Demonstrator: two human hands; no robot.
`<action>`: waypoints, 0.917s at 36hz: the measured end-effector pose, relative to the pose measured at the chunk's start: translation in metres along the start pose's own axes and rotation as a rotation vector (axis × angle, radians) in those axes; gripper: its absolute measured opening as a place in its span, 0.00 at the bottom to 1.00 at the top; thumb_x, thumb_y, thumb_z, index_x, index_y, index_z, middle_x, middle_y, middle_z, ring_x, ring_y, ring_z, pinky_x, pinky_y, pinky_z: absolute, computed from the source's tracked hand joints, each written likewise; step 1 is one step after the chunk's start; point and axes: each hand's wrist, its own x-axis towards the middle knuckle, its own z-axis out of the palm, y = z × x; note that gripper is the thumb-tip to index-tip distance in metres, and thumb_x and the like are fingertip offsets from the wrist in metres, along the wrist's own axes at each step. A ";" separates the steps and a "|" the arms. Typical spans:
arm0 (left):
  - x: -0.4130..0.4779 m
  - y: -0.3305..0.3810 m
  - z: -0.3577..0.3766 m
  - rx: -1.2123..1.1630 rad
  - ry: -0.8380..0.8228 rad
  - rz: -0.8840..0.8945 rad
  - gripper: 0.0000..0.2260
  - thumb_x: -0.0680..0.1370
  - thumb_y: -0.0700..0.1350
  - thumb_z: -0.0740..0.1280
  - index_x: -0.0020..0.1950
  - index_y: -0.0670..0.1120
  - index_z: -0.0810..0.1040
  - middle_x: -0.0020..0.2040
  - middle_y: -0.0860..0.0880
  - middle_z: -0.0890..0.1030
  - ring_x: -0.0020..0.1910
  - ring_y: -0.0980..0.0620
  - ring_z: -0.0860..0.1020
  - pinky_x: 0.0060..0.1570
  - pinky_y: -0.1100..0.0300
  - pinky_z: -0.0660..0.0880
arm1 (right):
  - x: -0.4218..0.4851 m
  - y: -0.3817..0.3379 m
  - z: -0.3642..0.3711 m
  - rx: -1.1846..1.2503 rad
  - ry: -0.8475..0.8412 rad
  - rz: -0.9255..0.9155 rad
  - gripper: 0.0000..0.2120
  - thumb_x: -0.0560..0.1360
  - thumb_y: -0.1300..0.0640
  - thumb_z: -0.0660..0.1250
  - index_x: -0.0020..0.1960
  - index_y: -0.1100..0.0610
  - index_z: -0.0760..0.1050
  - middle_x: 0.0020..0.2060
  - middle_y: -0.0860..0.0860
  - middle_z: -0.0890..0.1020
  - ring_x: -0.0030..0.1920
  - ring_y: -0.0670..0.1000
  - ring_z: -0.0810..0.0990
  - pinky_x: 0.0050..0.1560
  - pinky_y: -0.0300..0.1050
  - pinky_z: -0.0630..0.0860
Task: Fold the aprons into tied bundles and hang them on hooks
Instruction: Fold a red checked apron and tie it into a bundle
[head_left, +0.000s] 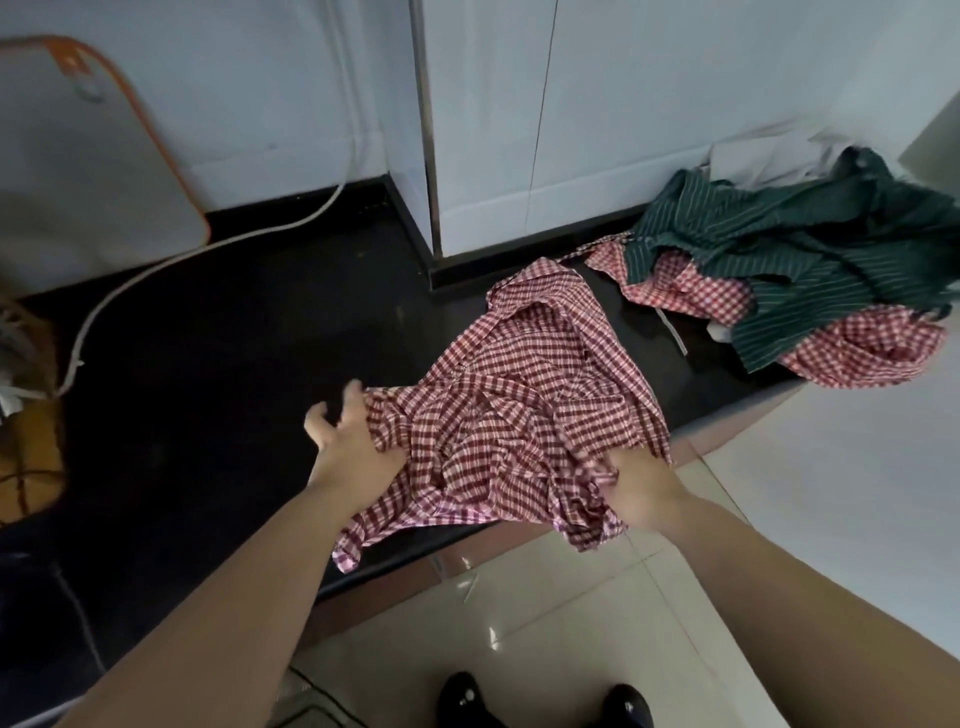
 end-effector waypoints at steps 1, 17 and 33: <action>-0.001 -0.002 0.002 -0.048 -0.044 -0.023 0.45 0.76 0.44 0.69 0.78 0.57 0.37 0.77 0.42 0.47 0.49 0.47 0.73 0.40 0.58 0.74 | -0.002 0.005 0.001 0.048 0.045 -0.009 0.02 0.77 0.62 0.61 0.50 0.57 0.69 0.50 0.55 0.76 0.52 0.57 0.76 0.47 0.43 0.69; -0.116 0.059 0.072 0.070 -0.549 0.157 0.04 0.71 0.44 0.72 0.40 0.50 0.78 0.43 0.50 0.78 0.42 0.52 0.74 0.40 0.60 0.71 | -0.103 0.105 -0.066 0.523 0.421 -0.036 0.10 0.76 0.51 0.63 0.47 0.59 0.75 0.40 0.54 0.78 0.44 0.56 0.76 0.41 0.45 0.67; -0.211 0.058 0.150 -0.312 0.107 0.188 0.10 0.75 0.46 0.70 0.35 0.48 0.74 0.34 0.49 0.76 0.38 0.48 0.75 0.41 0.56 0.70 | -0.181 0.214 -0.046 0.476 0.531 -0.073 0.16 0.75 0.69 0.57 0.59 0.58 0.74 0.54 0.57 0.79 0.51 0.58 0.75 0.46 0.41 0.66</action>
